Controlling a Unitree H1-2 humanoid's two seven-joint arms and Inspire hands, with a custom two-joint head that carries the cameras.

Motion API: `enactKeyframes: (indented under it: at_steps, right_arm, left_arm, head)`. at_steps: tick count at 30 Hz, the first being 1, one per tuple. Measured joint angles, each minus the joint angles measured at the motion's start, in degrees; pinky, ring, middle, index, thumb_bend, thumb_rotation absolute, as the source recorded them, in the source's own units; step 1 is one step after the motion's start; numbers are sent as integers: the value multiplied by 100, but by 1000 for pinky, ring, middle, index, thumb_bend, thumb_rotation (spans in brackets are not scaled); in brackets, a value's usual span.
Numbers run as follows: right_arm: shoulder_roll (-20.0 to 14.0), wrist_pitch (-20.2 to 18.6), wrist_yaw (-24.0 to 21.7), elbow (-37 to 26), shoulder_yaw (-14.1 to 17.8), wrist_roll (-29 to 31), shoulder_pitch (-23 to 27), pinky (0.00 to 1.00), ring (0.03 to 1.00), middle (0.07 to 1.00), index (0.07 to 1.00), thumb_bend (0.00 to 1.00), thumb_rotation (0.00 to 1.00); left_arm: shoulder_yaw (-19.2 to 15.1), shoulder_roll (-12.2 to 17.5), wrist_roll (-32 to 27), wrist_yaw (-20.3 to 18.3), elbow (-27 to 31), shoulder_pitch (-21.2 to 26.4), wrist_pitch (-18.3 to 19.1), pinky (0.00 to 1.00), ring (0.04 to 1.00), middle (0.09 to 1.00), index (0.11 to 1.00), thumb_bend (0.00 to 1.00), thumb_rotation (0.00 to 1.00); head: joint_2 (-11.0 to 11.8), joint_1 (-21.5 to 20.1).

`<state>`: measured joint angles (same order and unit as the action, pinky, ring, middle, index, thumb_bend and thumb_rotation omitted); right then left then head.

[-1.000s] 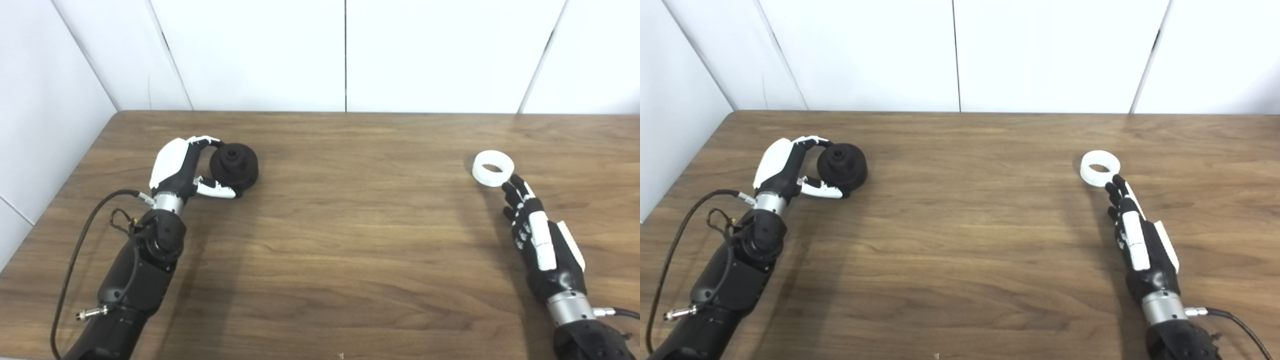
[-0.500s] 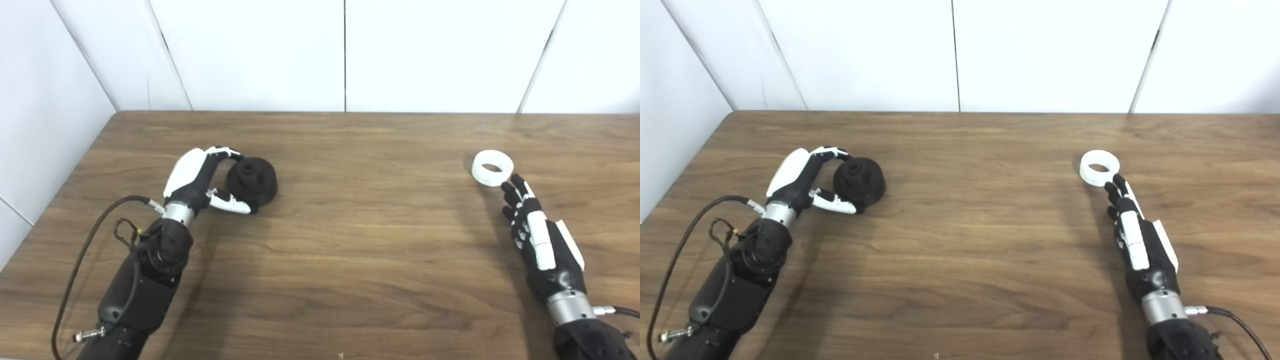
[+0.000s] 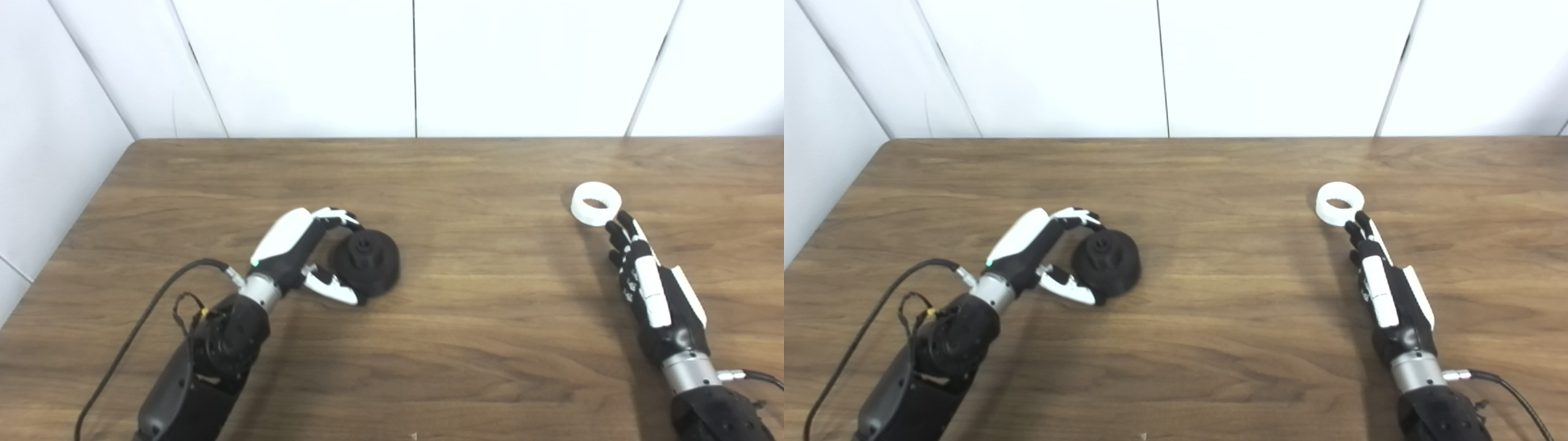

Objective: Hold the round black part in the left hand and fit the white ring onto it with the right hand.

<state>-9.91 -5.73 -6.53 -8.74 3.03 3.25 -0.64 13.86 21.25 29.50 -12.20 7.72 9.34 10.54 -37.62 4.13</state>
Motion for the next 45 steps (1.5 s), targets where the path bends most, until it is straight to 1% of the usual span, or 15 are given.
enactKeyframes:
  at_steps: [3,6,14,19,21,31,32,33,35,36,37,38,41,43,45]
  right_arm:
    - [20,-1,0,0,-4,-3,1,1000,1000,970,1000,609,1000]
    - [29,2,-1,1,-11,-6,1,1000,1000,972,1000,611,1000]
    - [26,2,-1,0,-11,-11,3,1000,1000,967,1000,627,1000]
    - [25,-15,-1,-13,-8,-14,3,1000,1000,967,1000,641,1000]
    - [25,-25,-1,-19,-8,-13,3,1000,1000,967,1000,638,1000]
    - [24,-79,-2,-54,-16,-13,4,1000,1000,958,999,636,1000]
    - [24,-92,-2,-59,-11,-11,6,1000,997,950,986,622,975]
    - [26,-111,7,-71,4,-9,7,987,989,942,968,608,921]
    - [34,-115,15,-85,49,-9,6,924,960,928,919,601,758]
    - [47,-104,79,-99,102,-52,13,867,931,917,869,623,623]
    - [49,-98,144,-100,119,-107,30,852,919,912,839,650,548]
    - [48,-69,280,-100,141,-351,62,845,912,909,818,676,502]
    - [-47,53,588,-97,174,-943,271,846,907,905,783,739,431]
    - [-200,140,662,-91,155,-1235,455,859,909,898,768,771,419]
    - [-403,223,739,-31,76,-1681,697,909,933,902,766,794,407]
  left_arm:
    - [178,-95,46,-6,171,-177,-148,878,947,872,615,774,231]
    - [362,-181,171,-9,279,-316,-359,914,955,873,611,781,238]
    - [587,-583,327,251,300,-656,-852,948,949,877,604,818,225]
    - [649,-607,518,262,455,-787,-912,940,950,881,604,819,237]
    - [655,-633,611,270,490,-827,-916,961,959,888,609,818,231]
    - [734,-705,679,262,512,-897,-1063,959,961,891,614,804,225]
    - [733,-705,679,260,512,-900,-1074,959,960,892,614,803,228]
    - [729,-705,678,261,511,-907,-1094,959,960,892,614,803,230]
    - [723,-706,677,261,511,-916,-1109,959,960,893,615,801,230]
    - [713,-707,674,261,511,-925,-1122,959,961,894,616,799,229]
    - [709,-708,673,262,511,-929,-1125,956,959,893,616,801,226]
    - [701,-709,673,261,511,-934,-1128,956,959,893,616,801,224]
    - [686,-710,673,261,511,-938,-1136,962,961,894,617,799,218]
    - [681,-710,666,259,511,-940,-1146,965,962,895,616,798,218]
    - [668,-710,654,256,510,-946,-1157,965,963,896,616,799,219]
  head:
    - [-9,-26]
    - [-18,-96]
    - [-35,-193]
    - [-44,-220]
    - [-44,-220]
    - [-97,-281]
    - [-97,-273]
    - [-105,-264]
    - [-114,-264]
    - [-114,-281]
    - [-114,-299]
    - [-114,-299]
    - [-105,-325]
    - [-79,-360]
    - [-79,-360]
